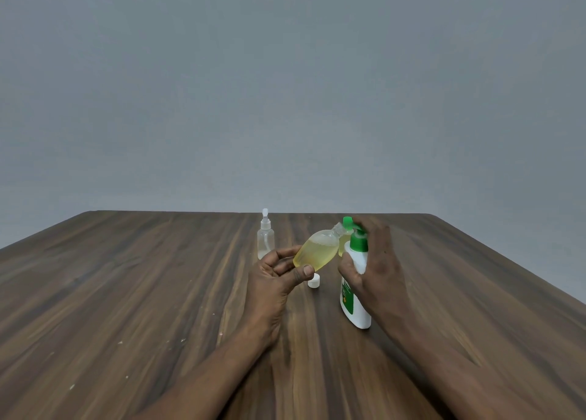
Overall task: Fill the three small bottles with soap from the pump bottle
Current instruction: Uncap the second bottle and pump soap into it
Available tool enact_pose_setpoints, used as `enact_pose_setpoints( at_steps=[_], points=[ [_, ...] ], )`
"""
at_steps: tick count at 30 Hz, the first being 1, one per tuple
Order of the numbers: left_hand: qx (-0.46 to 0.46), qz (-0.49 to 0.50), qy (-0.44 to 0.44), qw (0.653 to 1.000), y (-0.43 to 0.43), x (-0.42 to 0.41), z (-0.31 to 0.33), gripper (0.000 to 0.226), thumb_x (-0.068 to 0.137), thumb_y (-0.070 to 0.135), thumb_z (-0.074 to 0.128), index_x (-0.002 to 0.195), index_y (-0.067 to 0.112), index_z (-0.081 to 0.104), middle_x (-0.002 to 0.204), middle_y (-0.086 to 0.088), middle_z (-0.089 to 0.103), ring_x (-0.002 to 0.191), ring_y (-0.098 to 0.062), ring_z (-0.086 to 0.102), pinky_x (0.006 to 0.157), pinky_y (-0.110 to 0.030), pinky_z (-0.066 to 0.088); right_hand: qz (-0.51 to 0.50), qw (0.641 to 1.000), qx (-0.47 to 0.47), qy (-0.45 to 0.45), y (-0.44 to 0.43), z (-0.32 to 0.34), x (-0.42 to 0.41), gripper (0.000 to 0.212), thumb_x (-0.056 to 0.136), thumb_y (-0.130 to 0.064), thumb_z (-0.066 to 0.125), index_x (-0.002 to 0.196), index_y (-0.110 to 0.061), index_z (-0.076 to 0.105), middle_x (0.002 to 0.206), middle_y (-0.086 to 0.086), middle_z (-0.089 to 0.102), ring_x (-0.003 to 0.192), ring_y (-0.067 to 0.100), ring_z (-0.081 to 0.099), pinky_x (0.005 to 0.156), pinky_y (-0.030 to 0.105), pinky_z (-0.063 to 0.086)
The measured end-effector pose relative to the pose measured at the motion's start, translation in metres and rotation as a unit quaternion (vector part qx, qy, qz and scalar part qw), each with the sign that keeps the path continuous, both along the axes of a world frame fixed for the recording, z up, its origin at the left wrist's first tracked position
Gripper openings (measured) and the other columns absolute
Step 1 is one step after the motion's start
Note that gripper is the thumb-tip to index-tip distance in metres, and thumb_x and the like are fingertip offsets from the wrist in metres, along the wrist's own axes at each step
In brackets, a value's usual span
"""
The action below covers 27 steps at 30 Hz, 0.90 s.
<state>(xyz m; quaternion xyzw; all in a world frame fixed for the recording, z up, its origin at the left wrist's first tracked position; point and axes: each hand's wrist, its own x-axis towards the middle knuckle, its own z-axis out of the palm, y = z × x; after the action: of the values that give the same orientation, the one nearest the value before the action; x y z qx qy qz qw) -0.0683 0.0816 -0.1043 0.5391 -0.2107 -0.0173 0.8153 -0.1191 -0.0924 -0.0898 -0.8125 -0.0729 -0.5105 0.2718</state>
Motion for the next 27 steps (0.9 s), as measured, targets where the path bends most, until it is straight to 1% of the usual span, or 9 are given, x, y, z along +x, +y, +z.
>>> enact_pose_setpoints(
  at_steps=[3, 7, 11, 15, 17, 19, 22, 24, 27],
  points=[
    [0.0, -0.001, 0.0, 1.0, -0.0003, -0.0009, 0.0, 0.046, 0.062, 0.009, 0.083, 0.107, 0.008, 0.07, 0.104, -0.015, 0.077, 0.101, -0.033, 0.073, 0.1, -0.052, 0.053, 0.011, 1.0, 0.005, -0.002, 0.0013, 0.0005, -0.0001, 0.053, 0.082, -0.014, 0.068, 0.13, -0.024, 0.047, 0.118, -0.017, 0.047, 0.105, 0.0, 0.053, 0.084, 0.008, 0.039],
    [-0.003, 0.001, 0.001, 1.0, -0.0001, -0.001, 0.0005, 0.044, 0.063, 0.008, 0.082, 0.106, 0.008, 0.071, 0.104, -0.015, 0.077, 0.101, -0.034, 0.072, 0.099, -0.053, 0.053, 0.0, 1.0, 0.005, 0.002, -0.0001, 0.0001, 0.0007, 0.059, 0.081, -0.008, 0.072, 0.132, -0.024, 0.046, 0.12, -0.015, 0.047, 0.106, 0.002, 0.053, 0.085, 0.011, 0.041],
    [-0.001, 0.002, 0.004, 1.0, -0.0002, 0.0003, 0.0002, 0.047, 0.063, 0.009, 0.082, 0.108, 0.007, 0.07, 0.105, -0.015, 0.077, 0.102, -0.034, 0.072, 0.1, -0.055, 0.052, -0.01, 1.0, 0.007, -0.003, 0.0004, -0.0007, 0.0009, 0.067, 0.08, -0.005, 0.071, 0.138, -0.022, 0.043, 0.128, -0.011, 0.045, 0.11, 0.004, 0.052, 0.088, 0.02, 0.045],
    [-0.003, -0.002, 0.007, 1.0, 0.0005, 0.0002, 0.0, 0.046, 0.063, 0.008, 0.083, 0.108, 0.008, 0.07, 0.104, -0.016, 0.077, 0.102, -0.035, 0.072, 0.101, -0.054, 0.052, -0.001, 1.0, 0.011, -0.001, 0.0018, -0.0006, -0.0005, 0.069, 0.079, -0.003, 0.071, 0.138, -0.024, 0.043, 0.129, -0.011, 0.044, 0.113, 0.002, 0.051, 0.09, 0.017, 0.044],
    [0.0, -0.004, 0.004, 1.0, 0.0004, -0.0006, -0.0003, 0.046, 0.063, 0.009, 0.083, 0.107, 0.008, 0.07, 0.103, -0.016, 0.077, 0.101, -0.034, 0.072, 0.101, -0.054, 0.052, 0.01, 1.0, 0.012, 0.0, 0.0019, 0.0003, -0.0012, 0.059, 0.082, -0.011, 0.068, 0.136, -0.022, 0.046, 0.125, -0.011, 0.046, 0.111, 0.004, 0.052, 0.09, 0.016, 0.043],
    [0.0, -0.007, 0.0, 1.0, 0.0003, -0.0014, -0.0001, 0.046, 0.062, 0.01, 0.083, 0.107, 0.008, 0.07, 0.103, -0.016, 0.077, 0.1, -0.034, 0.072, 0.1, -0.053, 0.052, 0.019, 1.0, 0.017, 0.002, 0.0034, 0.0018, -0.0019, 0.051, 0.084, -0.026, 0.061, 0.133, -0.02, 0.048, 0.121, -0.013, 0.047, 0.109, 0.0, 0.052, 0.088, 0.009, 0.039],
    [-0.002, -0.008, 0.0, 1.0, -0.0001, -0.0012, -0.0005, 0.046, 0.062, 0.01, 0.083, 0.106, 0.009, 0.07, 0.103, -0.015, 0.077, 0.1, -0.034, 0.072, 0.1, -0.054, 0.052, 0.022, 1.0, 0.017, -0.001, 0.0046, 0.003, -0.0025, 0.049, 0.084, -0.034, 0.058, 0.13, -0.019, 0.049, 0.12, -0.014, 0.048, 0.108, -0.005, 0.051, 0.087, 0.005, 0.037],
    [-0.003, -0.008, 0.001, 1.0, 0.0001, -0.0003, -0.0007, 0.046, 0.063, 0.01, 0.082, 0.107, 0.009, 0.07, 0.103, -0.015, 0.077, 0.1, -0.033, 0.073, 0.1, -0.054, 0.053, 0.015, 1.0, 0.012, -0.001, 0.0037, 0.0031, -0.0025, 0.052, 0.083, -0.027, 0.062, 0.132, -0.02, 0.048, 0.121, -0.014, 0.047, 0.109, -0.001, 0.051, 0.088, 0.01, 0.039],
    [-0.006, -0.009, 0.0, 1.0, 0.0, 0.001, -0.0015, 0.045, 0.064, 0.009, 0.082, 0.107, 0.008, 0.07, 0.104, -0.015, 0.077, 0.101, -0.034, 0.072, 0.1, -0.054, 0.052, -0.002, 1.0, 0.011, 0.001, 0.0012, 0.0014, -0.0013, 0.065, 0.079, -0.007, 0.071, 0.137, -0.021, 0.045, 0.127, -0.011, 0.046, 0.113, 0.007, 0.052, 0.092, 0.02, 0.044]
  ],
)
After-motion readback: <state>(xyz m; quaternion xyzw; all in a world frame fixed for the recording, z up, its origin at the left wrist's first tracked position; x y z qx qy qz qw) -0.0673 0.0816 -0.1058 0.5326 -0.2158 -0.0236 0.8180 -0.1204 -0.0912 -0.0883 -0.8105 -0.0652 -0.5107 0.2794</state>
